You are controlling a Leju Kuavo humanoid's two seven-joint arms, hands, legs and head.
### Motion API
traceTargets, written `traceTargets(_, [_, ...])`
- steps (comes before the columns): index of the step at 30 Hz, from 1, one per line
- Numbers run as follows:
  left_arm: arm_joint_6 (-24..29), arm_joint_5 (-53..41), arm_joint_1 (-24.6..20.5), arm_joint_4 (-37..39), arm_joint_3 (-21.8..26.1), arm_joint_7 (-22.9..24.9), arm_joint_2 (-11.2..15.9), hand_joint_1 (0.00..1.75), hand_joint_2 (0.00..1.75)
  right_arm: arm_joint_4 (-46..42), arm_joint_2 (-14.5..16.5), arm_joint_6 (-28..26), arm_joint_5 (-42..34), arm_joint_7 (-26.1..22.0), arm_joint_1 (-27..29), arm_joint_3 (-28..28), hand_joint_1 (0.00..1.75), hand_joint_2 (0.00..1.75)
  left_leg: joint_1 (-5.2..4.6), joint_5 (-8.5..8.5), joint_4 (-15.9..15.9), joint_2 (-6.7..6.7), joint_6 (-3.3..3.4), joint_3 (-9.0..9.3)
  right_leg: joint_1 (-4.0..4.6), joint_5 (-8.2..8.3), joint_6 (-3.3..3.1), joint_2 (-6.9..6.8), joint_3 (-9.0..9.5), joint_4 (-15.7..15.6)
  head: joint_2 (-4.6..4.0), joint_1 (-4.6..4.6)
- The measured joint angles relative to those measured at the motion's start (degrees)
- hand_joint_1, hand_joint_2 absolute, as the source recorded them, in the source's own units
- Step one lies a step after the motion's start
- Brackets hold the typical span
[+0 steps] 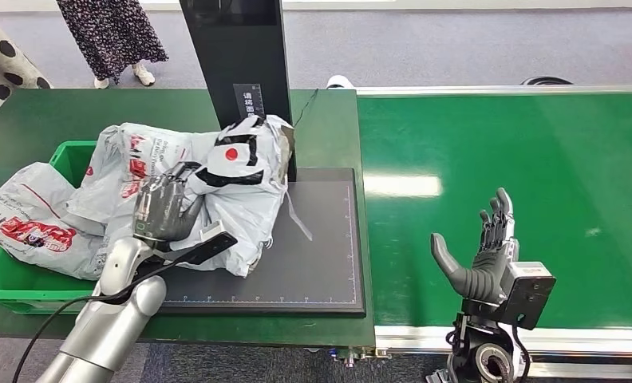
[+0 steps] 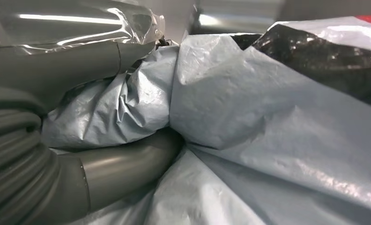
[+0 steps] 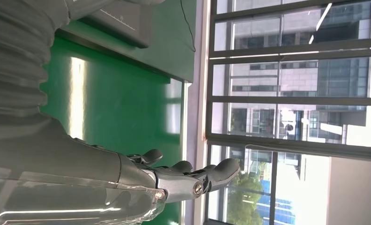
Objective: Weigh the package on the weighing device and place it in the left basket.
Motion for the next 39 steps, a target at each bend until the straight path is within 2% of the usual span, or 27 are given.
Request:
traceTargets(10, [5.22, -5.89, 1.16, -3.08, 14.52, 4.61, 2.67, 1.75, 1.75, -1.57, 0.06, -0.29, 0.31, -0.27, 2.03, -0.42, 0.0, 1.75, 0.04, 0.0, -0.01, 0.02, 0.0, -0.03, 0.05, 0.0, -0.01, 0.02, -0.09, 0.01, 0.0, 0.0])
traceTargets(16, [9.98, -7.81, 0.26, -2.23, 21.25, 2.89, 4.16, 1.75, 1.75, -1.58, 0.67, -0.29, 0.98, -0.33, 2.26, -0.45, 0.0, 1.75, 0.03, 0.0, -0.01, 0.02, 0.0, -0.04, 0.04, 0.0, -0.01, 0.02, -0.08, 0.01, 0.0, 0.0])
traceTargets(20, [10.34, -7.96, 0.24, -2.22, 23.78, 3.03, 4.32, 1.75, 1.75, -1.57, 1.03, -0.29, 1.3, -0.38, 2.26, -0.49, 0.0, 1.75, 0.02, 0.0, 0.0, 0.01, 0.0, -0.04, 0.03, 0.0, -0.01, 0.01, -0.09, 0.01, 0.0, 0.0])
traceTargets(22, [8.09, -8.35, 0.16, -2.2, 24.7, 4.82, 4.21, 1.75, 1.75, -1.58, 1.2, -0.29, 1.6, -0.39, 2.29, -0.55, 0.0, 1.75, 0.02, 0.0, 0.0, 0.01, 0.0, -0.04, 0.03, 0.0, -0.01, 0.01, -0.11, 0.01, 0.0, 0.0])
traceTargets(24, [3.24, -9.14, -0.33, -1.84, 25.32, 7.6, 4.03, 1.75, 1.75, -1.6, 1.39, -0.2, 2.14, -0.34, 2.35, -0.7, 0.0, 1.75, 0.02, 0.0, 0.0, 0.01, 0.0, -0.05, 0.03, 0.0, -0.01, 0.01, -0.12, 0.01, 0.0, 0.0])
traceTargets(29, [-15.51, -12.15, -3.74, 3.3, 25.51, 15.44, 3.85, 1.75, 1.75, -1.54, 1.89, 1.67, 3.84, 0.13, 2.09, -1.31, 0.0, 1.75, 0.03, 0.01, -0.01, 0.0, -0.01, -0.04, 0.03, 0.01, -0.02, 0.0, -0.07, 0.01, 0.0, 0.0])
traceTargets(31, [-21.13, -13.04, -5.49, 6.74, 25.41, 17.43, 3.9, 1.75, 1.75, -1.37, 2.12, 2.66, 4.3, 0.49, 1.4, -1.66, 0.0, 1.75, 0.03, 0.02, -0.01, 0.0, -0.01, -0.03, 0.03, 0.01, -0.02, 0.01, -0.05, 0.01, 0.0, 0.0])
traceTargets(39, [-23.27, -13.95, -10.38, 16.09, 25.42, 19.77, 4.72, 1.75, 1.75, -0.29, 2.96, 4.21, 5.28, 1.39, -1.08, -2.3, 0.0, 1.75, 0.02, 0.02, -0.02, -0.02, -0.02, 0.15, 0.03, 0.01, -0.03, -0.01, 0.15, 0.01, 0.0, 0.0])
